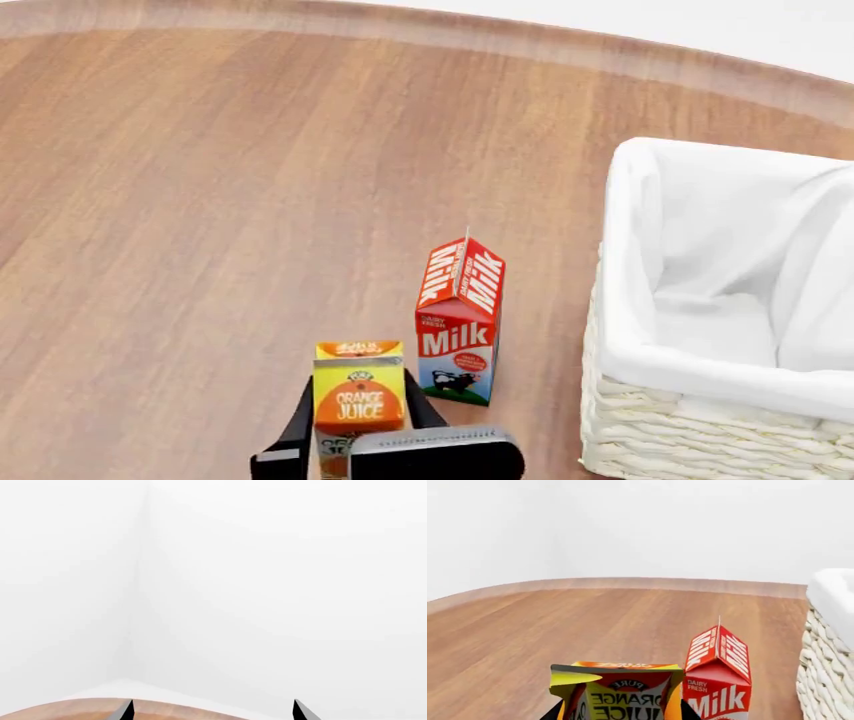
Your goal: Pick up the orange juice, and put it in the basket.
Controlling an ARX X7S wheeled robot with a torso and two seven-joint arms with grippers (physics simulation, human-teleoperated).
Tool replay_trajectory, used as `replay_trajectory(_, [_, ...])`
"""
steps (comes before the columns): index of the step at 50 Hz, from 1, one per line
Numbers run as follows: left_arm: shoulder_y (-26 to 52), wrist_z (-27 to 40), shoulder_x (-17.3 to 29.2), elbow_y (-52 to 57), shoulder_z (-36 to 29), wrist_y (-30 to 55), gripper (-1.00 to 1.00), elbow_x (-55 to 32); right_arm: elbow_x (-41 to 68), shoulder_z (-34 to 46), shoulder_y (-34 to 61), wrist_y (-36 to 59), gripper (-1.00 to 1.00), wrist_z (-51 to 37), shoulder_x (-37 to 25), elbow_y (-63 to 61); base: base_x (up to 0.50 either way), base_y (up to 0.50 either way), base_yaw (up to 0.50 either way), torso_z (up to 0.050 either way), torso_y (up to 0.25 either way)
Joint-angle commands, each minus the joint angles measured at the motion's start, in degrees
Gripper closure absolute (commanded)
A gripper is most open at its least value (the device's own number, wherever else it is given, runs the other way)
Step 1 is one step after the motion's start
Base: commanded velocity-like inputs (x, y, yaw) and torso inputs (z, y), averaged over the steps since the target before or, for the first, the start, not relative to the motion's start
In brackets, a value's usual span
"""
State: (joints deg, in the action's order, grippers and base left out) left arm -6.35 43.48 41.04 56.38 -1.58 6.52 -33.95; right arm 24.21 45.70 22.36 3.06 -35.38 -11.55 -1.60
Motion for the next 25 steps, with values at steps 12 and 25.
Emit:
replay_trajectory(12, [0.0,0.6,0.7,0.4,-0.1,-0.5,-1.0,-0.5,4.2,-2.3,5.5,15.4,1.0,-6.1,-5.5,-27.3,0.0,0.0,0.0,0.0,0.0])
replay_trajectory(25, [-0.4,0.8,1.1,0.2,0.0,-1.3,-1.0,-0.6,7.1,-4.6,10.0,20.8,1.0,-8.3,-6.9,-33.8,0.0,0.0,0.0,0.0,0.001])
